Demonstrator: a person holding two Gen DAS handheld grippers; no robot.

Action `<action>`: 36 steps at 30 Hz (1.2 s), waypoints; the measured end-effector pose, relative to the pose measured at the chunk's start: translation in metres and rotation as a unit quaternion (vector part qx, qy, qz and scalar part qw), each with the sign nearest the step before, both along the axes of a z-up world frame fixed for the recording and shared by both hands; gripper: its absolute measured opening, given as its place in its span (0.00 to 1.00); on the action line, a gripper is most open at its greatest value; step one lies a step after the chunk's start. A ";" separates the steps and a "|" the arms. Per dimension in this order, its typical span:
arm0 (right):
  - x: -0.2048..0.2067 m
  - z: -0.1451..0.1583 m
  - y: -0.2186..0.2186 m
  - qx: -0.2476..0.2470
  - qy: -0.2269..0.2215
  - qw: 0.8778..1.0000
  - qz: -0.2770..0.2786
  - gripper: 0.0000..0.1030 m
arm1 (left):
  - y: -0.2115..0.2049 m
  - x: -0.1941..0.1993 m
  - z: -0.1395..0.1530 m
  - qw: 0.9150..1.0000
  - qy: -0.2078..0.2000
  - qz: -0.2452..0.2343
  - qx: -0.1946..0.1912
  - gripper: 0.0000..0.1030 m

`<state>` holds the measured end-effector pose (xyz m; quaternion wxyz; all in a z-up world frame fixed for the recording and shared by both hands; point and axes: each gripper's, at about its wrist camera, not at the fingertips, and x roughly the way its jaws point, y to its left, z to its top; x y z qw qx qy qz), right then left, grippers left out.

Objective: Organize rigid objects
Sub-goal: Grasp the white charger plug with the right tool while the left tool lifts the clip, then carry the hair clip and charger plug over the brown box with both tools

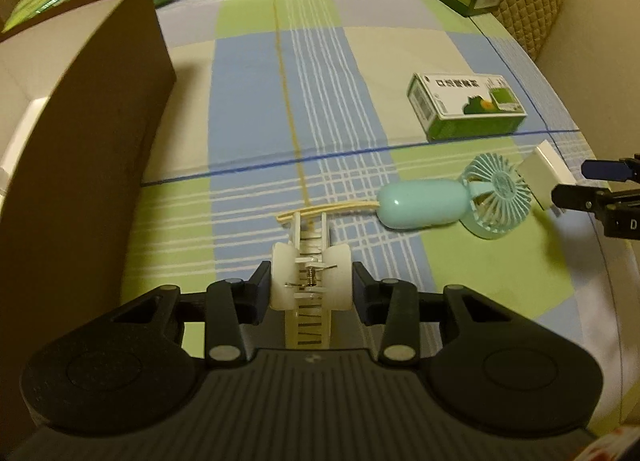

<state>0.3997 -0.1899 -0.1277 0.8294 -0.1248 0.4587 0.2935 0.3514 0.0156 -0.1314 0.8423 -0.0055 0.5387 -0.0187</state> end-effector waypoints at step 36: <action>-0.028 0.036 0.011 0.019 -0.001 0.999 0.045 0.22 | 0.014 -0.049 0.060 0.997 -0.062 0.039 -0.023 0.35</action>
